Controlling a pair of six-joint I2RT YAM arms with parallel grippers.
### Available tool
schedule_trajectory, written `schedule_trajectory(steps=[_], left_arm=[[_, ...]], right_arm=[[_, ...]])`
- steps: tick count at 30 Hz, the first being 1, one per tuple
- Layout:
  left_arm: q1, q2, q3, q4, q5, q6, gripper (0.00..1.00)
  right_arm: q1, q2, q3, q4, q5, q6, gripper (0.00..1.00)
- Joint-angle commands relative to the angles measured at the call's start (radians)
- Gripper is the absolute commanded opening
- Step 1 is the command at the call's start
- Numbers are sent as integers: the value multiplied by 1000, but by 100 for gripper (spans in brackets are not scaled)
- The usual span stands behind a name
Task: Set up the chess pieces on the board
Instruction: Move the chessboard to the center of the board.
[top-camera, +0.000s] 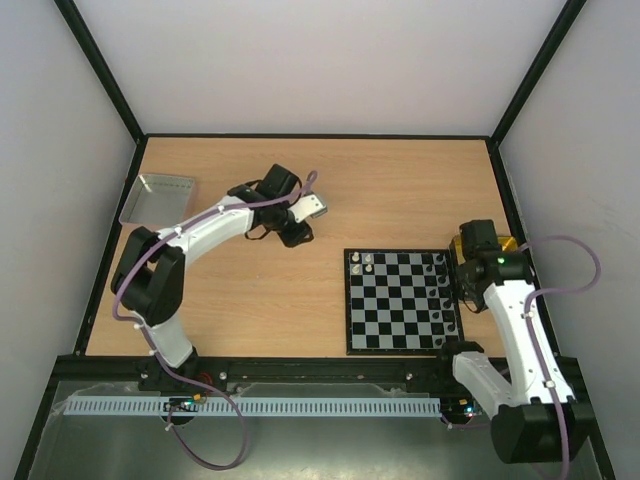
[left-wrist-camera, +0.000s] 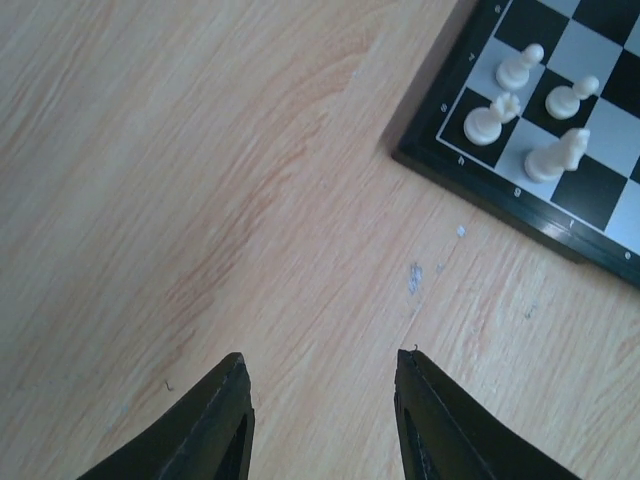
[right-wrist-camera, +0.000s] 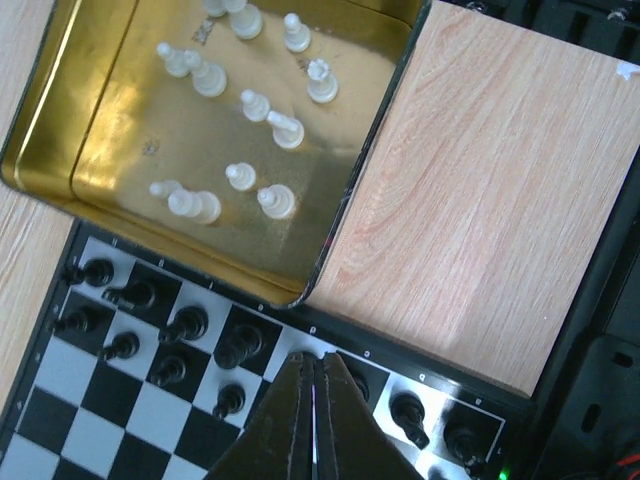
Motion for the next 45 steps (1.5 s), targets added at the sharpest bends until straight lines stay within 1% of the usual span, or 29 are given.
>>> schedule_trajectory(steps=[1, 2, 3, 7, 9, 10, 11, 13, 15, 16, 17, 19, 20, 26, 32, 40, 45], left_arm=[[-11, 37, 61, -70, -2, 8, 41], [-15, 41, 60, -66, -7, 8, 40], [-20, 46, 59, -63, -12, 10, 39], [-46, 103, 83, -73, -40, 12, 34], [-61, 137, 111, -84, -47, 13, 31], [-69, 149, 122, -90, -50, 13, 31], [-78, 162, 130, -97, -47, 10, 32], [-90, 173, 140, -107, -40, 8, 37], [-103, 174, 136, -111, -34, 5, 39], [-110, 174, 136, -116, -32, 6, 39], [-115, 174, 133, -117, -33, 5, 39], [-123, 171, 126, -113, -31, 0, 41], [-124, 169, 123, -109, -28, -2, 41], [-125, 156, 102, -104, 2, -7, 42], [-126, 150, 84, -101, -3, 9, 42], [-127, 173, 90, -92, 5, 7, 42], [-127, 188, 117, -104, 0, 6, 42]], right_arm=[[-139, 22, 19, 52, -33, -122, 3], [-176, 19, 15, 64, -49, -156, 3], [-188, 24, 13, 69, -52, -170, 3], [-190, 38, 5, 105, -85, -185, 4], [-190, 41, 12, 113, -73, -193, 8], [-190, 43, 12, 116, -71, -198, 14], [-190, 42, 12, 118, -73, -200, 18], [-190, 39, 11, 114, -67, -195, 23], [-192, 44, 3, 110, -53, -193, 25], [-198, 54, -2, 106, -45, -195, 22], [-210, 64, -11, 104, -43, -195, 17], [-238, 74, -47, 117, -77, -197, 6], [-250, 78, -63, 122, -93, -194, 3], [-324, 104, -110, 155, -157, -192, 2], [-375, 139, -165, 197, -198, -218, 2], [-456, 182, -197, 248, -199, -260, 2], [-478, 209, -241, 299, -225, -262, 2]])
